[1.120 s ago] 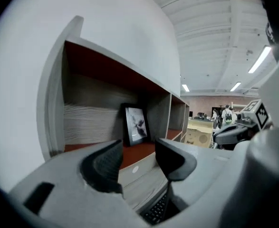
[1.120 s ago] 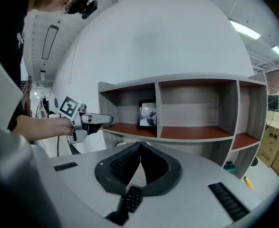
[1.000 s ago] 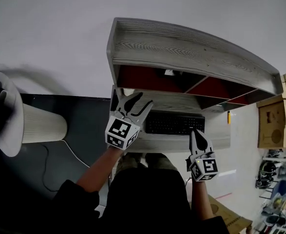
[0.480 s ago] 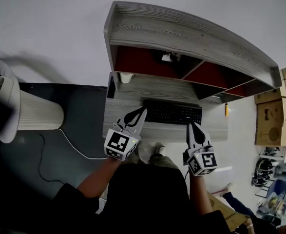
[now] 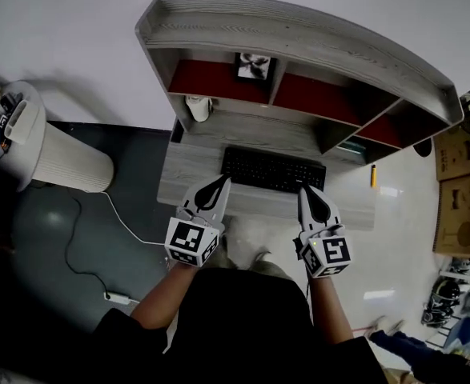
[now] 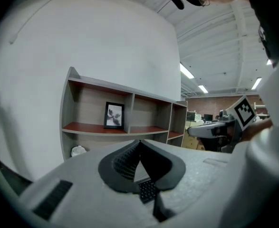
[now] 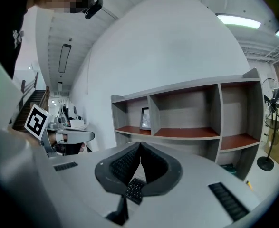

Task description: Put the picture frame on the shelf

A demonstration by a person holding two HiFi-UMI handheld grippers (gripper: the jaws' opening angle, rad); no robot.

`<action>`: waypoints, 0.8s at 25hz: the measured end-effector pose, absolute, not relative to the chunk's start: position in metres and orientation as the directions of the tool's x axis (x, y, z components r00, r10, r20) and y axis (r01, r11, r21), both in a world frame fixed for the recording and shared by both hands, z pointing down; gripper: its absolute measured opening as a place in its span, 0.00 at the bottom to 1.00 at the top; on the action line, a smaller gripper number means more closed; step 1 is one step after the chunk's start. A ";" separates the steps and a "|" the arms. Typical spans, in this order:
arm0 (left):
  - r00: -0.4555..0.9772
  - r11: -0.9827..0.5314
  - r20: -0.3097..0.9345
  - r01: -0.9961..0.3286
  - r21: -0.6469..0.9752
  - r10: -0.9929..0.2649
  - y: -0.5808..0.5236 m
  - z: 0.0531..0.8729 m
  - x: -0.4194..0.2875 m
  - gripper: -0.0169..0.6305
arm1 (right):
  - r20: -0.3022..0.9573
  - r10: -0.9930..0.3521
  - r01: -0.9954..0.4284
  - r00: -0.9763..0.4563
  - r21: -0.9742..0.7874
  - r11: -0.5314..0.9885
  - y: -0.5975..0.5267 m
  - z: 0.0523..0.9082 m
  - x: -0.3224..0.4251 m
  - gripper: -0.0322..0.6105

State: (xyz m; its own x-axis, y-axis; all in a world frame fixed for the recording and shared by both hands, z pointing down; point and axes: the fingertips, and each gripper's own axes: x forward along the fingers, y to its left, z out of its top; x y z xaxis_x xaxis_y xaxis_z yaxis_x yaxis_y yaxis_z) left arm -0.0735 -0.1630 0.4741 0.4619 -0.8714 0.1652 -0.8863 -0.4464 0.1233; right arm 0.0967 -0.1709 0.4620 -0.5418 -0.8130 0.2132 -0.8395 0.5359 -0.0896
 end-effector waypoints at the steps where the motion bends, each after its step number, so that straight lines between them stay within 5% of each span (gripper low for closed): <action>1: 0.440 -0.425 0.164 -0.897 0.122 -0.883 -0.156 0.473 -0.062 0.05 | 0.209 -0.808 -0.833 -0.550 -0.077 0.547 -0.166 0.462 0.108 0.07; 5: 0.369 -0.352 0.160 -0.928 0.126 -0.916 -0.130 0.466 -0.016 0.05 | 0.202 -0.794 -0.807 -0.574 0.027 0.590 -0.141 0.457 0.149 0.07; 9: 0.323 -0.307 0.167 -0.945 0.117 -0.932 -0.104 0.457 0.008 0.05 | 0.168 -0.781 -0.797 -0.602 -0.061 0.601 -0.126 0.455 0.177 0.07; 20: 0.261 -0.247 0.139 -0.963 0.111 -0.955 -0.079 0.460 -0.014 0.05 | 0.146 -0.838 -0.850 -0.526 -0.063 0.523 -0.123 0.437 0.205 0.07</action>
